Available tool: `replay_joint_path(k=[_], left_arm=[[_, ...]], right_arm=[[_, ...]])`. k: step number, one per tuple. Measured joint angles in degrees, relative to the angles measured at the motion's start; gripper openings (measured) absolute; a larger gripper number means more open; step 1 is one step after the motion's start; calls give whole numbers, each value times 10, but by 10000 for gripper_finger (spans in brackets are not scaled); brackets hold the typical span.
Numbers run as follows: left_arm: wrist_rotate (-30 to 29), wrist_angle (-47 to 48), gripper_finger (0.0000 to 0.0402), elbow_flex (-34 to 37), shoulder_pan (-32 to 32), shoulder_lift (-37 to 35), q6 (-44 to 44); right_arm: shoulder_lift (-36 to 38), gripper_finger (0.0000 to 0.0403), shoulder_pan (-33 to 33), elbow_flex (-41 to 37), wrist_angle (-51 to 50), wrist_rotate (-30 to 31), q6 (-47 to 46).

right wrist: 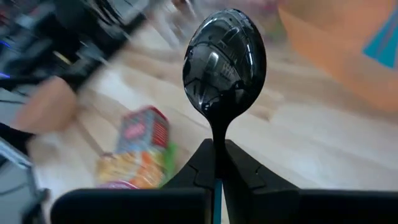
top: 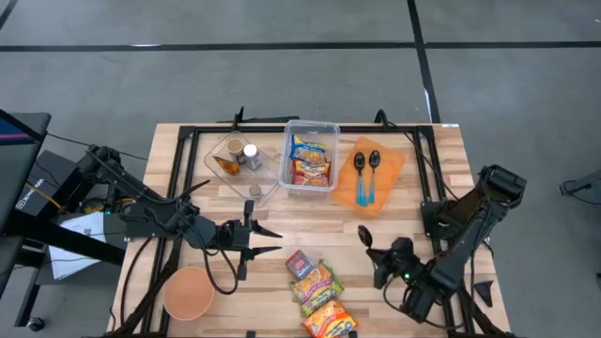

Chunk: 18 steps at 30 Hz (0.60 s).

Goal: Pick & Place Food Item
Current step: Put the blue spoon into the orange bin

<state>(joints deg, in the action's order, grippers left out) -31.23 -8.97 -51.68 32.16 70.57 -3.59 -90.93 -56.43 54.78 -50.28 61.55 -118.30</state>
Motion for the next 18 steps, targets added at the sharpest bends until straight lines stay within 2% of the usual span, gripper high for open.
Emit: replay_joint_path(k=[3,8,14,18], left_arm=[[0,0,103,0,0,0,0],[0,0,103,0,0,0,0],[0,0,103,0,0,0,0],[0,0,103,0,0,0,0]], right_arm=[[7,5,-7,0,-7,46,0],[34,5,17,0,-88,59,-33],[83,4,96,-1,-203,60,-71],[150,4,154,-28,-203,59,-29]])
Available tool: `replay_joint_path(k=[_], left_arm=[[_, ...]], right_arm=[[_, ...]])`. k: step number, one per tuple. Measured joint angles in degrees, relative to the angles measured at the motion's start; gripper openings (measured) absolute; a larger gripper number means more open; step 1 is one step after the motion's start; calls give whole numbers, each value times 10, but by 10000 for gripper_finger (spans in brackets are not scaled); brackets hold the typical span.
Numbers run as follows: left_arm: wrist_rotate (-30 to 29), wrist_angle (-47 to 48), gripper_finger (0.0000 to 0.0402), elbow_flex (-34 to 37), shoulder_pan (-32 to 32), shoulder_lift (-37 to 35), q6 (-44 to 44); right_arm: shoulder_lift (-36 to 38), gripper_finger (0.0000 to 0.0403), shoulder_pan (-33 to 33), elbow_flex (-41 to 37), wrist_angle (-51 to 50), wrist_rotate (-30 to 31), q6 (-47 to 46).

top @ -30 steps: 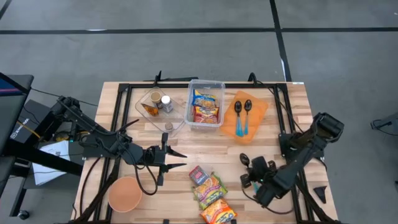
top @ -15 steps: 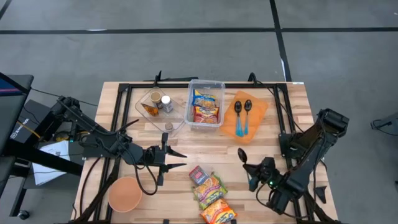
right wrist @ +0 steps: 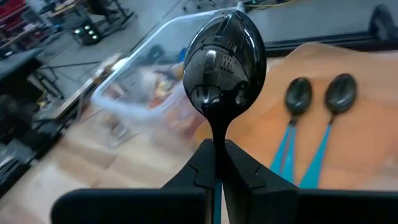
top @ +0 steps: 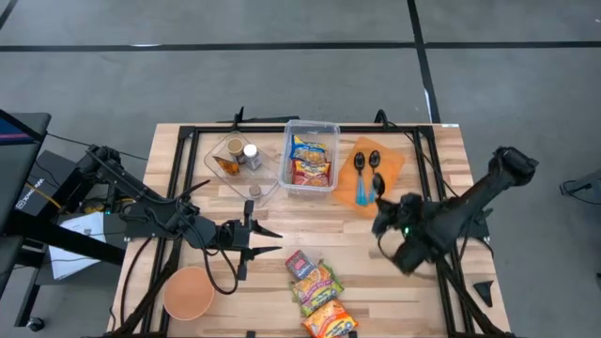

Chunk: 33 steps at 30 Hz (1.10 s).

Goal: Pick & Place Food Item
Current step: Put the blue spoon into the orange bin

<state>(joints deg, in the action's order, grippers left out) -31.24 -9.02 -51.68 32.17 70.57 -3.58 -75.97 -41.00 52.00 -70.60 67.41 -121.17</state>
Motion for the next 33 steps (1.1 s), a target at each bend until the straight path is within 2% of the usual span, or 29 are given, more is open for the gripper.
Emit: replay_joint_path(k=[5,9,14,19,23,28,33], left_arm=[[0,0,103,0,0,0,0],[0,0,103,0,0,0,-1],[0,0,103,0,0,0,-2],[0,0,103,0,0,0,-2],[0,0,103,0,0,0,-2],[0,2,103,0,0,0,-1],[0,7,103,0,0,0,-1]], right_arm=[[99,4,71,-52,73,-28,117],[168,4,136,-99,189,-67,266],[221,4,245,-130,310,-131,443],[222,4,371,-131,386,-234,579],[203,4,460,-131,424,-301,640],[165,4,542,-131,439,-357,671],[126,4,586,-131,446,-392,674]])
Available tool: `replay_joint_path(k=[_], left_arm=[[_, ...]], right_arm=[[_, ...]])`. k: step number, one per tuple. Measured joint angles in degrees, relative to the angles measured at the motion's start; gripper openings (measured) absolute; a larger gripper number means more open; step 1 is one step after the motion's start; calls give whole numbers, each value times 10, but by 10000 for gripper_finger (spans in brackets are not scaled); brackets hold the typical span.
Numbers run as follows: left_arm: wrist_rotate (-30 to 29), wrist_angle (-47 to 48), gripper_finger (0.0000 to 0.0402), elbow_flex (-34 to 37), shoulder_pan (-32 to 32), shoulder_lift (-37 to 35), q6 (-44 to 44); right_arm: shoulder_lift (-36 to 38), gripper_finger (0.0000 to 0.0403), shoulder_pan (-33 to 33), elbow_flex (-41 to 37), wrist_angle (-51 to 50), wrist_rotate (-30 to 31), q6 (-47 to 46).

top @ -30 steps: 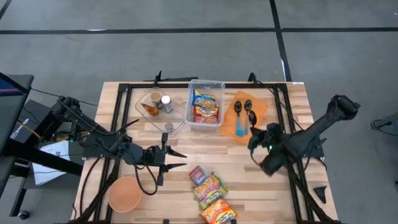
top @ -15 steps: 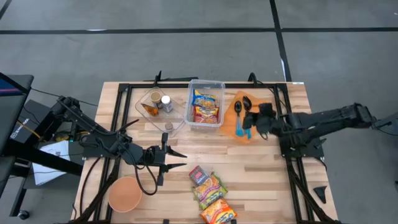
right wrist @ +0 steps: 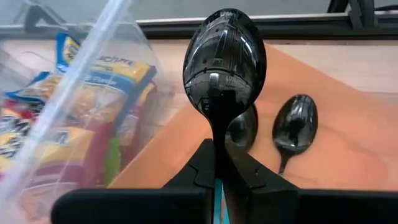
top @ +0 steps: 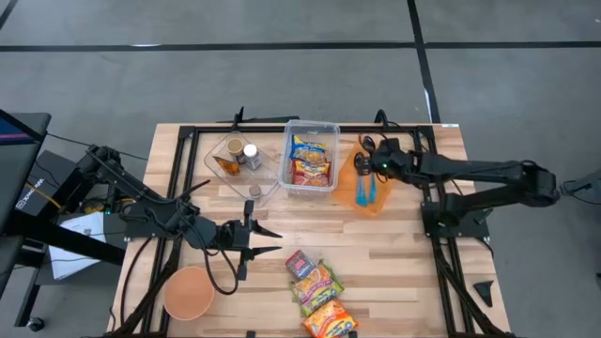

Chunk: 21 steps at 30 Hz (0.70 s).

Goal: Pick & Place Food Item
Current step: Put the blue spoon into the orange bin

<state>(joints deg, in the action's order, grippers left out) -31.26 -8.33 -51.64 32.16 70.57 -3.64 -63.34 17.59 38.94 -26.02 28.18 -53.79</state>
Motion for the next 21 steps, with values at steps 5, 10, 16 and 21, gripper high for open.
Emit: replay_joint_path(k=[5,10,16,21], left_arm=[[0,9,103,0,0,0,0],[0,10,103,0,0,0,15],[0,26,103,0,0,0,31],[0,35,103,0,0,0,43]], right_arm=[[-32,6,17,0,25,-21,17],[-70,6,27,0,23,-26,19],[-100,6,39,0,16,-26,19],[-99,6,40,-20,17,-26,10]])
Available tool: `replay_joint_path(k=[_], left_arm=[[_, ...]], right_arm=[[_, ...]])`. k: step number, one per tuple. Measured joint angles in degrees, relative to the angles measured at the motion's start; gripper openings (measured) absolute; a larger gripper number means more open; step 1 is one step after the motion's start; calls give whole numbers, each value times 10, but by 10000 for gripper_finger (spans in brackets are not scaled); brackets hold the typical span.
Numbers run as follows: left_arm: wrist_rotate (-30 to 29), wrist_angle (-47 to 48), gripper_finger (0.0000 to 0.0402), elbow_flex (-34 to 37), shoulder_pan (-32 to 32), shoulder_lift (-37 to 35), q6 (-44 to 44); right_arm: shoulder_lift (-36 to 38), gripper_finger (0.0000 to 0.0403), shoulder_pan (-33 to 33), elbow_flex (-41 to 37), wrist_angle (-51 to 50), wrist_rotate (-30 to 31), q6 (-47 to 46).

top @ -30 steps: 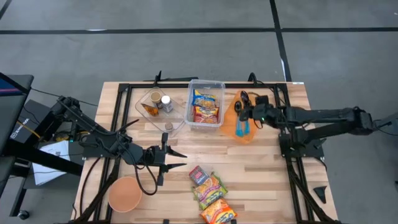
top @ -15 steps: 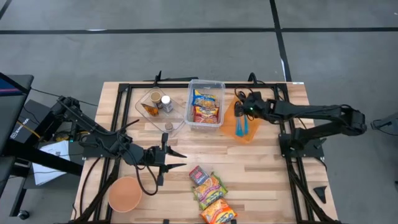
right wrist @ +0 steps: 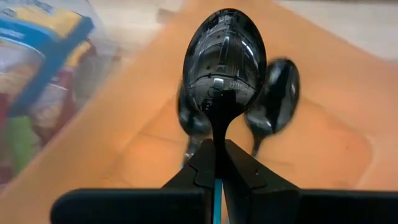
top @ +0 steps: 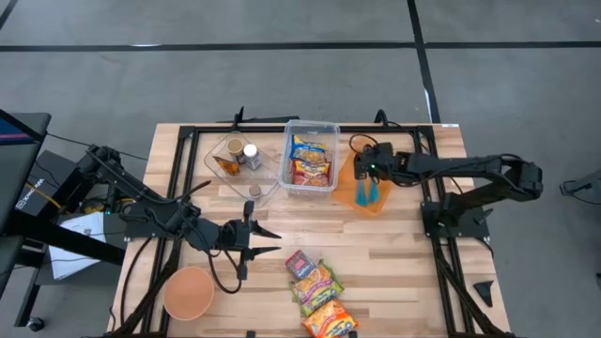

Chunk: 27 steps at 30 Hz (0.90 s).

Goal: Pick & Place Food Item
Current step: Put the blue spoon into the orange bin

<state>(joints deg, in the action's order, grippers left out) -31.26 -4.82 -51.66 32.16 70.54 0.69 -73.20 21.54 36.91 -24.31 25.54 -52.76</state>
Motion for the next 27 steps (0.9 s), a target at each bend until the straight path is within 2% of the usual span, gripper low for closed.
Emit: replay_joint_path(k=[7,13,16,27], left_arm=[[0,0,103,0,0,0,0],[0,-1,103,0,0,0,0],[0,-1,103,0,0,0,0],[0,-1,103,0,0,0,0]], right_arm=[[9,6,2,-74,72,-19,-17],[8,6,28,-82,141,-58,5],[8,5,42,-82,138,-76,7],[8,5,36,-83,114,-77,-15]])
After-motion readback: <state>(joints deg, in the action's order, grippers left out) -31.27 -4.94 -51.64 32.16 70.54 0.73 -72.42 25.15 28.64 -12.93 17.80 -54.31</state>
